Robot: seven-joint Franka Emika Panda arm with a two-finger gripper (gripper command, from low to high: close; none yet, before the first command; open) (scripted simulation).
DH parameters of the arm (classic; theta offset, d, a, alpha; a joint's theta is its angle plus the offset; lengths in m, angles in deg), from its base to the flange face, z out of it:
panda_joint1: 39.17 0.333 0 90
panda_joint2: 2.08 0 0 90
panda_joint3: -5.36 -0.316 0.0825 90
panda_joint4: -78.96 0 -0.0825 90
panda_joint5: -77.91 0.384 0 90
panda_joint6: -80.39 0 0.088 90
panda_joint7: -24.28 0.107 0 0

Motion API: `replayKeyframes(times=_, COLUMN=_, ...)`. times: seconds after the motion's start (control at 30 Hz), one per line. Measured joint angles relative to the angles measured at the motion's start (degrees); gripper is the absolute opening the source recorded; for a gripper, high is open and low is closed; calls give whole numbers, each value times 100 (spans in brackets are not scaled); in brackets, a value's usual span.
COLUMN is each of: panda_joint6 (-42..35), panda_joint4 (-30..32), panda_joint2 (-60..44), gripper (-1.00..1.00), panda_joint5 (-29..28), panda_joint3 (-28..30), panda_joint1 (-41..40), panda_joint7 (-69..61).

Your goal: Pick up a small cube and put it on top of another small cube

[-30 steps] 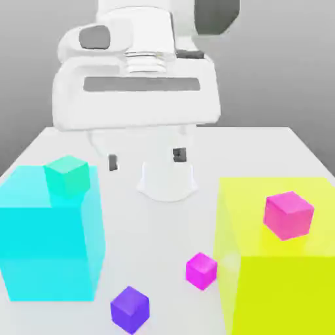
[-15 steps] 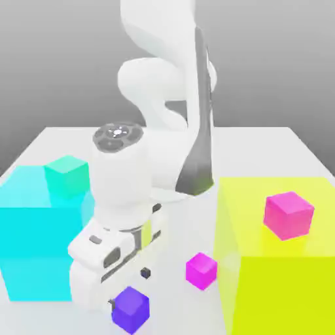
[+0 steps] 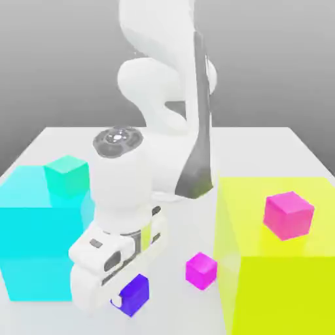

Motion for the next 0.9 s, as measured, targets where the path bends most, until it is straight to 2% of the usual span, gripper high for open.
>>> replayKeyframes(times=0.33, panda_joint6=-2132, panda_joint4=-249, panda_joint2=1978, gripper=-100, panda_joint5=-794, panda_joint3=155, panda_joint1=-459, panda_joint7=1177)
replayKeyframes(times=0.63, panda_joint6=-3896, panda_joint4=-444, panda_joint2=3561, gripper=-100, panda_joint5=-1346, panda_joint3=167, panda_joint1=-1219, panda_joint7=2039)
replayKeyframes(times=0.7, panda_joint6=-3856, panda_joint4=-311, panda_joint2=3651, gripper=-100, panda_joint5=-1412, panda_joint3=201, panda_joint1=-1329, panda_joint7=2121)
replayKeyframes(times=0.77, panda_joint6=-3475, panda_joint4=-33, panda_joint2=3545, gripper=-100, panda_joint5=-1436, panda_joint3=249, panda_joint1=-1364, panda_joint7=2131)
replayKeyframes(times=0.8, panda_joint6=-3253, panda_joint4=118, panda_joint2=3473, gripper=100, panda_joint5=-1442, panda_joint3=272, panda_joint1=-1375, panda_joint7=2125)
replayKeyframes(times=0.9, panda_joint6=-3253, panda_joint4=118, panda_joint2=3473, gripper=100, panda_joint5=-1441, panda_joint3=272, panda_joint1=-1375, panda_joint7=2125)
